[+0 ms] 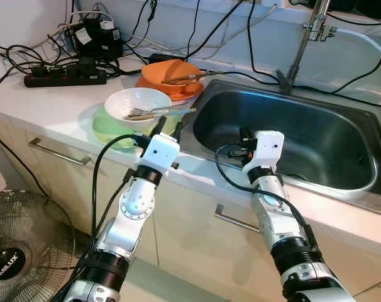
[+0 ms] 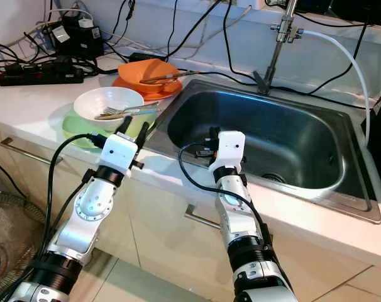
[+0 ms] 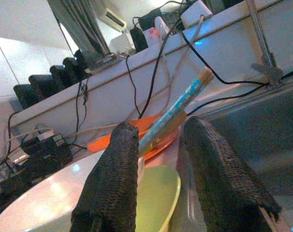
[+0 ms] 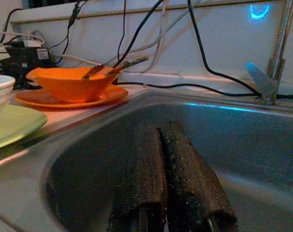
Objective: Kitchen organization
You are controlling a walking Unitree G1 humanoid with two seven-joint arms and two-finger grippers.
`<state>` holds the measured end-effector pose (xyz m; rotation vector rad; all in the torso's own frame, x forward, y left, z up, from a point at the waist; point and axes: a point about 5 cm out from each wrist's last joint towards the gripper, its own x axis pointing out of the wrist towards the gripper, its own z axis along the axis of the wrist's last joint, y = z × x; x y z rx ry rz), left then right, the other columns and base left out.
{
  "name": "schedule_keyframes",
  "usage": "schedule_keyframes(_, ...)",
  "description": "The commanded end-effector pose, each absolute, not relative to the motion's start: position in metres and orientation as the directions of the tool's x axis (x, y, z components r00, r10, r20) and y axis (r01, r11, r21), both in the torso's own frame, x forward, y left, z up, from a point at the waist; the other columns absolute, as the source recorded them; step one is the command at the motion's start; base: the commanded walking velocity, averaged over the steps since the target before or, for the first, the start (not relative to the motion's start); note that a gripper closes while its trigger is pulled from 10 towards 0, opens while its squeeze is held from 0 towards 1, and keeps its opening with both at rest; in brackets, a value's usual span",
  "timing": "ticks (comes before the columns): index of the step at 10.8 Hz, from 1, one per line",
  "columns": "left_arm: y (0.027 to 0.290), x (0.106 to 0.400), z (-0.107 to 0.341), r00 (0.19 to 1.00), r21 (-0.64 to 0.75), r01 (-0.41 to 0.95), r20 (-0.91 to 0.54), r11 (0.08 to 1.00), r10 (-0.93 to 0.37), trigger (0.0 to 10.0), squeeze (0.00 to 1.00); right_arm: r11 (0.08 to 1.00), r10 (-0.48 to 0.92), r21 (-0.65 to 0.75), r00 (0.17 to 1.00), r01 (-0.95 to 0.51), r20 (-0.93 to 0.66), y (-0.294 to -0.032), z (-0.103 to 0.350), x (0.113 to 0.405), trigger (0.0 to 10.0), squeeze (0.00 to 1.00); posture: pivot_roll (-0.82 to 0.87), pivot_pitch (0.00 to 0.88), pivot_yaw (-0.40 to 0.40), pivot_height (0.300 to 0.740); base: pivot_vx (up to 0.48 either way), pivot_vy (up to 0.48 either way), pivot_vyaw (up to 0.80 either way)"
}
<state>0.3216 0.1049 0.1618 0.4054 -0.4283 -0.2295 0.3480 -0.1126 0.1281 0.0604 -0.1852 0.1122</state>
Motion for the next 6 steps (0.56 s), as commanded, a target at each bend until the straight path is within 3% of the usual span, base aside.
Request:
schedule_keyframes(1,0.0979,0.3231,0.1698,0.865,0.449,0.134,0.381,0.883,-0.326,10.0,1.0,0.992,0.11,0.045,0.976,-0.121,0.19,-0.1122,0.1322,0.3515,10.0,0.0,0.09,0.0,-0.042,0.74,0.0,0.0,0.0)
schedule_keyframes(2,0.0957,0.3244,0.1711,0.862,0.458,0.135,0.383,0.879,-0.332,10.0,1.0,0.991,0.112,0.045,0.975,-0.123,0.191,-0.1115,0.1324,0.3516,10.0,0.0,0.09,0.0,-0.041,0.74,0.0,0.0,0.0)
schedule_keyframes(3,0.0935,0.3259,0.1722,0.859,0.486,0.126,0.383,0.865,-0.341,10.0,0.0,0.991,0.114,0.046,0.975,-0.125,0.192,-0.111,0.1324,0.3514,10.0,0.0,0.08,0.0,-0.04,0.74,0.0,0.0,0.0)
schedule_keyframes(4,0.0927,0.3266,0.1733,0.856,0.496,0.122,0.385,0.86,-0.344,10.0,0.0,0.991,0.115,0.046,0.975,-0.126,0.193,-0.1106,0.1323,0.3513,10.0,0.0,0.08,0.0,-0.04,0.74,0.0,0.0,0.0)
schedule_keyframes(5,0.0923,0.3273,0.175,0.852,0.506,0.119,0.39,0.854,-0.349,10.0,0.23,0.991,0.115,0.046,0.975,-0.126,0.192,-0.1102,0.1321,0.3512,10.0,0.0,0.08,0.0,-0.037,0.74,0.0,0.0,0.0)
schedule_keyframes(6,0.0916,0.3284,0.1767,0.849,0.526,0.115,0.389,0.843,-0.358,10.0,1.0,0.991,0.114,0.048,0.975,-0.125,0.192,-0.1098,0.1319,0.3512,10.0,0.0,0.08,0.0,-0.036,0.74,0.0,0.0,0.0)
